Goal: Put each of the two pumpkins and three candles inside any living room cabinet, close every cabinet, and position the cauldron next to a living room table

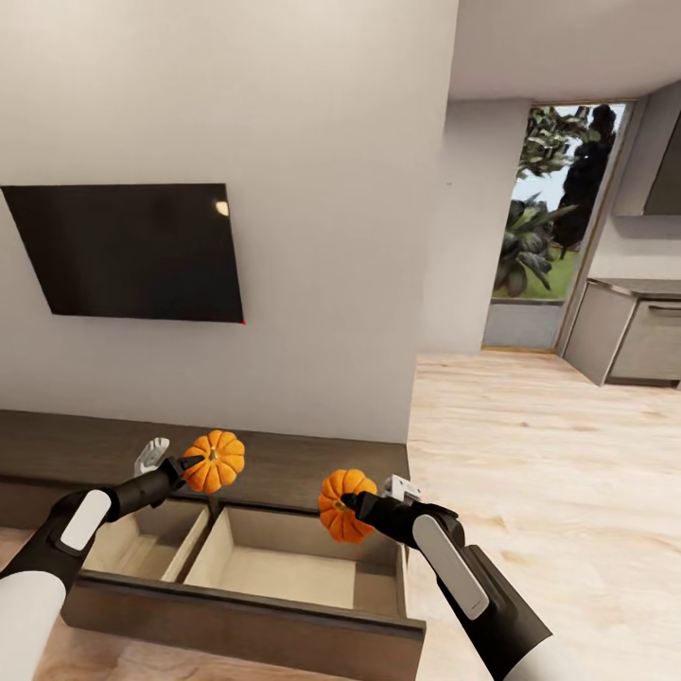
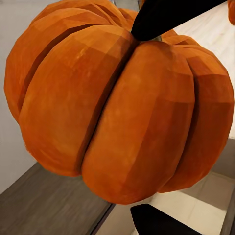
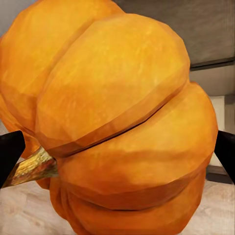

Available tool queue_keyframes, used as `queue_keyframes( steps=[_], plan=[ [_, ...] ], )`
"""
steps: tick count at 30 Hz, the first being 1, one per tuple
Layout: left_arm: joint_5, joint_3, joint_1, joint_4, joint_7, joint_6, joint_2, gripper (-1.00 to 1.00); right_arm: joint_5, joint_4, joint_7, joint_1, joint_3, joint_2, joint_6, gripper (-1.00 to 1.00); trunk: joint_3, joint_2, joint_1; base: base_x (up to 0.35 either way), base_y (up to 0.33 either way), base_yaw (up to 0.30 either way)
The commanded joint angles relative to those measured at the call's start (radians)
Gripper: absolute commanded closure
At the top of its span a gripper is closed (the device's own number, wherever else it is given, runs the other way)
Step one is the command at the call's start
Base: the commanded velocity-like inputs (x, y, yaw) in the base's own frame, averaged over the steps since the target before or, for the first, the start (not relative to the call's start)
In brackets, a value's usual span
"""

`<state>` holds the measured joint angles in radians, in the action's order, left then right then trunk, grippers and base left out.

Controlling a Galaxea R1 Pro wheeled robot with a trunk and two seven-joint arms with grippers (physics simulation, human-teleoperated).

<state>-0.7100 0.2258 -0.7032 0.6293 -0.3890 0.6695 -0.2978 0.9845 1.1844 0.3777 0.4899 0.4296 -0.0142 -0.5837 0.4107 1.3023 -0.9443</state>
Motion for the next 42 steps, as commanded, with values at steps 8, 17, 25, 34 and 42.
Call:
queue_keyframes(
  steps=[8,17,25,34,42],
  plan=[
    [-0.003,0.004,-0.001,0.000,-0.004,0.008,0.000,1.00,0.011,0.001,0.008,0.001,0.000,0.000,0.000,1.00,-0.001,0.001,0.000,0.021,0.015,-0.114],
    [-0.004,0.004,-0.001,0.000,-0.005,0.010,0.000,1.00,0.011,0.001,0.007,0.001,0.000,0.000,-0.003,1.00,-0.004,0.001,0.000,-0.069,0.108,-0.212],
    [-0.005,0.004,-0.001,-0.002,-0.005,0.014,-0.001,1.00,0.012,0.003,0.007,0.001,0.000,0.000,-0.005,1.00,-0.004,0.001,0.000,-0.001,0.174,-0.028],
    [-0.006,0.004,-0.001,0.000,-0.007,0.023,-0.001,1.00,0.011,0.004,-0.012,0.000,0.000,0.001,-0.005,1.00,-0.004,0.001,0.000,0.151,0.175,-0.067],
    [-0.005,0.004,-0.001,0.000,-0.037,0.024,-0.001,1.00,0.011,0.004,-0.028,0.000,0.000,0.002,-0.006,1.00,-0.004,0.001,0.000,-0.023,0.082,-0.004]
  ],
)
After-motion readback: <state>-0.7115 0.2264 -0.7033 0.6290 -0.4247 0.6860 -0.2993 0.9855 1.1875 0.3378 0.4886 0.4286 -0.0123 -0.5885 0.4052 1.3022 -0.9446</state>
